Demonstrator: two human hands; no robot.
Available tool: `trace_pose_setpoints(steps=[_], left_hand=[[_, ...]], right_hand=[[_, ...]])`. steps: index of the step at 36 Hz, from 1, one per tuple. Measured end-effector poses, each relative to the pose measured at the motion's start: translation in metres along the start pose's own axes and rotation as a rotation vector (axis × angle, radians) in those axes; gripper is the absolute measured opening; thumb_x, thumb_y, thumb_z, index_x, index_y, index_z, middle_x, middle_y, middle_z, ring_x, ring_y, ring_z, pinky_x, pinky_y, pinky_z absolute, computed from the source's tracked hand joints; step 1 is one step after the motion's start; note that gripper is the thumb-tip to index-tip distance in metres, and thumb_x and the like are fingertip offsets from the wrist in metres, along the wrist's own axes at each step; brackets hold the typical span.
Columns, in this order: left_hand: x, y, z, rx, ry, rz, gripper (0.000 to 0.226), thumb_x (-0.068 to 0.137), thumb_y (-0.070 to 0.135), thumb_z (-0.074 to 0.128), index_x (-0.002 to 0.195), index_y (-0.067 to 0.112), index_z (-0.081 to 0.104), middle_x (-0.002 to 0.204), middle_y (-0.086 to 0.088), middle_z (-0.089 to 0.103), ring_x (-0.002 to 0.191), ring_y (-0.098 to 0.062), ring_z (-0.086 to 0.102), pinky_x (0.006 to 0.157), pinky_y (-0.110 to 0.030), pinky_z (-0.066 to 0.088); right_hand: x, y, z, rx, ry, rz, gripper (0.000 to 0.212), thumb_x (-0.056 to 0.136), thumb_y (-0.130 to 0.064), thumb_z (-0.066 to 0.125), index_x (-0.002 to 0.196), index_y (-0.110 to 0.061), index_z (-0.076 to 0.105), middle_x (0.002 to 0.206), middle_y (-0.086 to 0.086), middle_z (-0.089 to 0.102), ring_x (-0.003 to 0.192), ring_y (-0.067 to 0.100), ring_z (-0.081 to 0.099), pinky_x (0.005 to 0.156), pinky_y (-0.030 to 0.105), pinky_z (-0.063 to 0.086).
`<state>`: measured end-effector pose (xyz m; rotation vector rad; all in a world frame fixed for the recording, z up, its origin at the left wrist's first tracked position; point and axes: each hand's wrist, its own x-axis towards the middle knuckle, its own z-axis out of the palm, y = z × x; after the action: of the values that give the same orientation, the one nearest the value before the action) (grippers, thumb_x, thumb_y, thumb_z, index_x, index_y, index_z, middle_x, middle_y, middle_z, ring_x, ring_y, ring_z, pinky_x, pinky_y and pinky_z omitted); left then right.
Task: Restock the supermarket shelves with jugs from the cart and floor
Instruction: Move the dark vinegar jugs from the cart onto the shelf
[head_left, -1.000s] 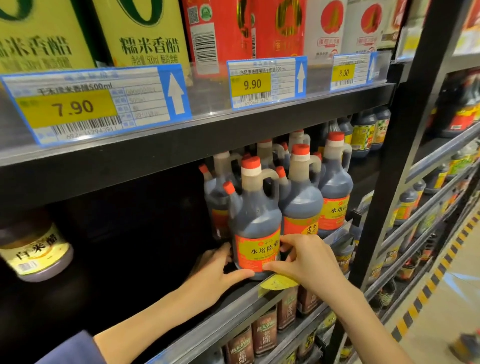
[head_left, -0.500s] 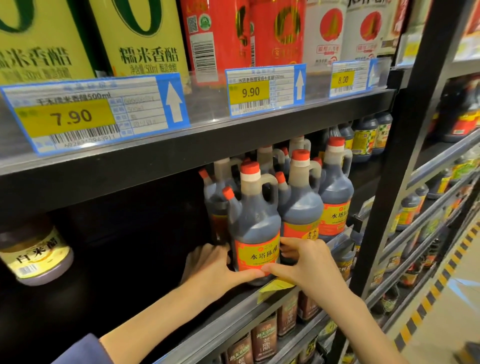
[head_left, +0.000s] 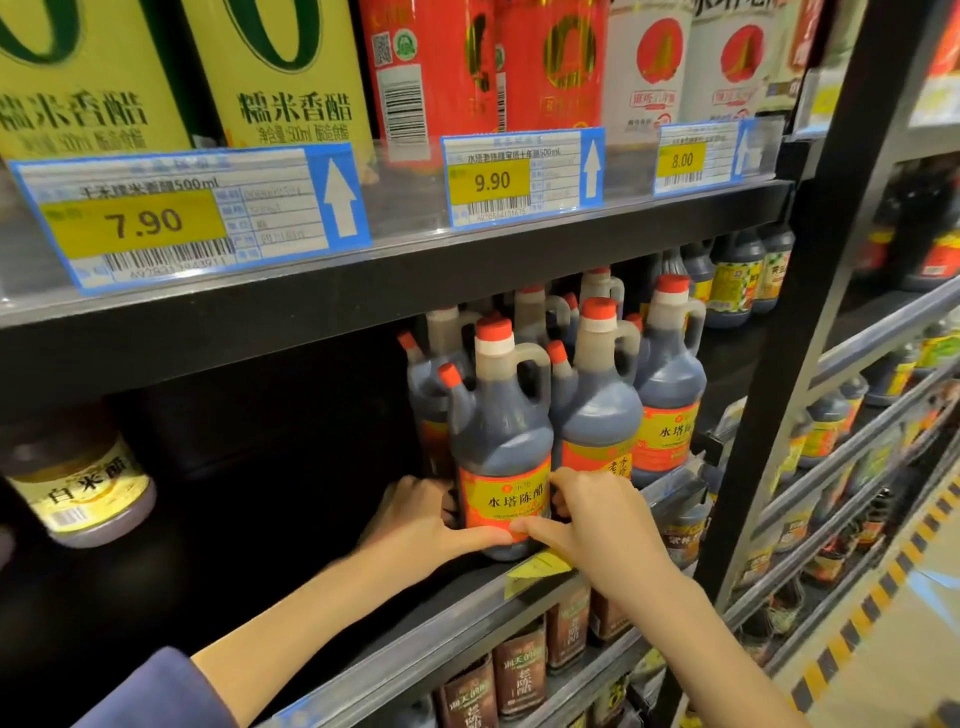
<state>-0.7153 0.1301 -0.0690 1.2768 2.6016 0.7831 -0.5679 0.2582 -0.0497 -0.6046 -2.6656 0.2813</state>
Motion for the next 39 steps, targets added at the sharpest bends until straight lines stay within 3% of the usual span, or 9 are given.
trace_pose_setpoints(steps=[4,10,13,16,22,25,30,33,39], left_hand=[[-0.002,0.006,0.002,0.063,0.083,-0.037,0.066,0.047,0.086,0.063,0.074,0.026,0.071,0.071,0.013,0.07,0.069,0.0,0.063,0.065,-0.02,0.051],[-0.009,0.018,-0.004,0.022,0.024,-0.123,0.07,0.048,0.084,0.065,0.087,0.027,0.072,0.081,0.011,0.07,0.077,0.0,0.062,0.072,-0.024,0.054],[-0.012,0.023,-0.007,0.038,-0.009,-0.167,0.077,0.046,0.087,0.061,0.094,0.027,0.068,0.087,0.01,0.068,0.08,-0.005,0.062,0.075,-0.03,0.056],[-0.019,0.028,-0.01,0.131,-0.043,-0.175,0.094,0.041,0.099,0.045,0.102,0.03,0.062,0.097,0.006,0.066,0.087,-0.012,0.061,0.079,-0.035,0.055],[-0.056,0.055,-0.016,0.184,0.031,-0.194,0.096,0.061,0.089,0.042,0.129,0.022,0.052,0.124,-0.003,0.062,0.109,-0.023,0.06,0.091,-0.042,0.051],[-0.086,0.066,-0.019,0.234,0.068,-0.179,0.085,0.081,0.069,0.048,0.146,0.015,0.033,0.146,-0.004,0.044,0.13,-0.021,0.046,0.105,-0.038,0.041],[-0.142,0.068,-0.018,0.383,0.029,-0.209,0.084,0.089,0.06,0.044,0.152,0.012,0.015,0.157,-0.006,0.022,0.144,-0.021,0.022,0.117,-0.034,0.022],[-0.181,0.073,-0.011,0.373,0.009,-0.271,0.079,0.092,0.055,0.045,0.152,0.014,0.012,0.159,-0.004,0.016,0.145,-0.02,0.017,0.116,-0.031,0.016],[-0.26,0.075,0.005,0.436,0.01,-0.349,0.08,0.092,0.05,0.051,0.151,0.009,0.016,0.155,-0.006,0.027,0.141,-0.02,0.029,0.112,-0.028,0.024]], right_hand=[[0.008,-0.001,-0.015,-0.076,-0.089,-0.07,0.047,0.083,-0.057,0.058,0.084,-0.013,0.043,0.09,0.008,0.061,0.095,0.027,0.06,0.065,0.03,0.033],[0.012,-0.002,-0.021,-0.105,-0.118,-0.115,0.045,0.084,-0.052,0.06,0.094,-0.009,0.055,0.103,0.01,0.064,0.1,0.028,0.059,0.073,0.033,0.042],[0.008,0.001,-0.021,-0.049,-0.089,-0.109,0.046,0.083,-0.054,0.06,0.073,-0.014,0.041,0.083,0.005,0.058,0.093,0.027,0.059,0.066,0.031,0.036],[0.005,0.003,-0.022,-0.03,-0.087,-0.106,0.055,0.082,-0.056,0.061,0.06,-0.018,0.028,0.063,-0.004,0.035,0.078,0.023,0.051,0.063,0.03,0.034],[0.004,0.01,-0.031,0.041,-0.092,-0.142,0.053,0.082,-0.058,0.059,0.061,-0.012,0.047,0.058,-0.002,0.042,0.069,0.026,0.053,0.058,0.031,0.038],[-0.003,0.015,-0.038,0.079,-0.087,-0.192,0.058,0.085,-0.059,0.055,0.077,-0.002,0.062,0.066,0.009,0.057,0.072,0.03,0.061,0.058,0.034,0.042],[-0.022,0.017,-0.04,0.081,-0.044,-0.357,0.047,0.088,-0.055,0.052,0.082,-0.008,0.056,0.077,0.005,0.056,0.081,0.029,0.055,0.06,0.036,0.038],[-0.04,0.011,-0.04,0.102,-0.002,-0.47,0.038,0.089,-0.039,0.058,0.111,-0.009,0.06,0.111,0.01,0.061,0.108,0.031,0.055,0.078,0.039,0.047],[-0.086,-0.008,-0.029,0.02,-0.183,-0.775,0.064,0.088,-0.036,0.061,0.143,-0.011,0.039,0.151,0.01,0.035,0.142,0.024,0.027,0.116,0.035,0.022]])
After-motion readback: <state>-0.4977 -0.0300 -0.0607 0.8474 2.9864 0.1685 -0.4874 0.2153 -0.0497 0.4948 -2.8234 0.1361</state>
